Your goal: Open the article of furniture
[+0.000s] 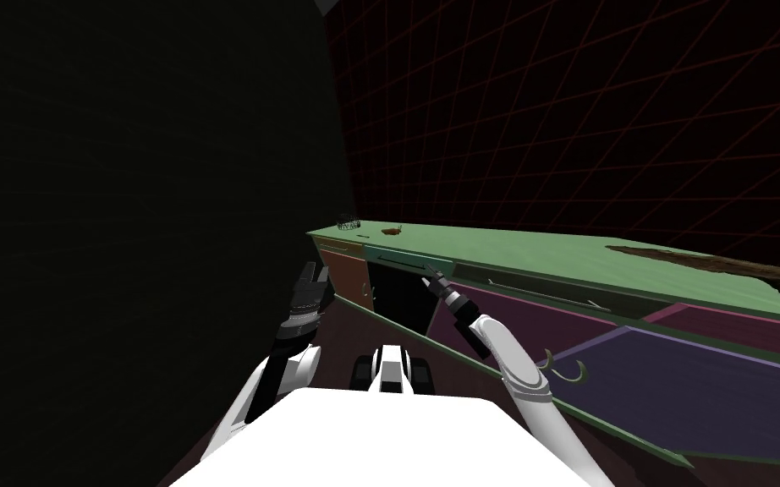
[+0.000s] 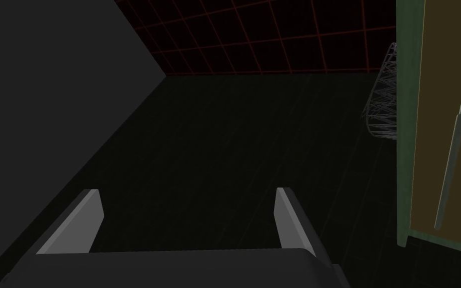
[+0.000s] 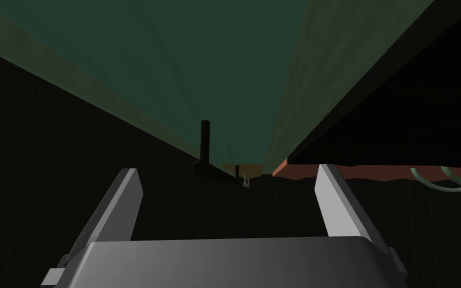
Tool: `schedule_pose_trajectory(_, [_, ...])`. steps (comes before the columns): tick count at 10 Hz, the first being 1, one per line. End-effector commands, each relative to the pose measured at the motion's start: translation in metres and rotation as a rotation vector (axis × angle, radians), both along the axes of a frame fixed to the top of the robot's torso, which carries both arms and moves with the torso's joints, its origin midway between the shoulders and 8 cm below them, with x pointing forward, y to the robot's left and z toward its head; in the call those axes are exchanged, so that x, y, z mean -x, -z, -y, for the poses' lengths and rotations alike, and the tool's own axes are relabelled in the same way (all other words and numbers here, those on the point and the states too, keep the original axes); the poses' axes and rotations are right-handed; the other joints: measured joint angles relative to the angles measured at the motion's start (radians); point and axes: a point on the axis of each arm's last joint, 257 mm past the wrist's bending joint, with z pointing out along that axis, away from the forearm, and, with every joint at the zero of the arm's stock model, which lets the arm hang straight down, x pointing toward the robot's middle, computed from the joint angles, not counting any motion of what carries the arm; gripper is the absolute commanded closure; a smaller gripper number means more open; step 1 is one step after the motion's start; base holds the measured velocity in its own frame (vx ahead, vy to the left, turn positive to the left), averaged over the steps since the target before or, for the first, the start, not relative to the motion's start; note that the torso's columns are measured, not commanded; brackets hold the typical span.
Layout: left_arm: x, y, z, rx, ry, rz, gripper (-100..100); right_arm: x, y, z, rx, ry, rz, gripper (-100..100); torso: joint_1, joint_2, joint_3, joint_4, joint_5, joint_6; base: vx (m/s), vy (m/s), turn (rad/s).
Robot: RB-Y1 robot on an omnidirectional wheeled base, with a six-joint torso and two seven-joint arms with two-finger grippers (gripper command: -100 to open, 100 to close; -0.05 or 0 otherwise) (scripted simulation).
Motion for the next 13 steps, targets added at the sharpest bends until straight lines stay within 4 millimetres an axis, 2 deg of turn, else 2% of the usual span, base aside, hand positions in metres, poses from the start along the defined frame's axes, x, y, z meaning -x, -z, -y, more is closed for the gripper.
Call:
schedule_pose_trajectory(1, [0.0, 0.0, 0.0, 0.0, 0.0, 0.0, 0, -0.001, -0.003, 0.003, 0.002, -0.002, 0.001, -100, 0.003, -0.003, -0.002, -0.001, 0.001, 0.0, 0.047, 0.044, -0.012])
schedule_pose_trajectory(2, [0.0, 0.0, 0.0, 0.0, 0.0, 0.0, 0, -0.001, -0.003, 0.003, 0.001, -0.002, 0.0, 100, 0.001, -0.002, -0.001, -0.001, 0.001, 0.0, 0.007, 0.007, 0.003])
schedule_pose_trajectory(8, [0.0, 0.0, 0.0, 0.0, 0.0, 0.0, 0, 0.005, -0.013, -0.002, 0.0, -0.02, 0.014, 100, -0.001, -0.002, -0.001, -0.003, -0.001, 0.001, -0.146, 0.062, -0.036])
schedule_pose_trajectory(9, [0.0, 0.0, 0.0, 0.0, 0.0, 0.0, 0, 0.006, -0.022, 0.004, -0.001, -0.035, 0.008, -100, -0.002, -0.008, -0.004, -0.001, -0.001, 0.0, -0.014, 0.044, -0.088])
schedule_pose_trajectory(13, [0.0, 0.0, 0.0, 0.0, 0.0, 0.0, 0, 0.008, -0.044, 0.016, -0.001, -0.061, 0.009, -100, 0.001, -0.002, -0.001, 0.0, 0.001, 0.0, 0.033, 0.069, -0.073])
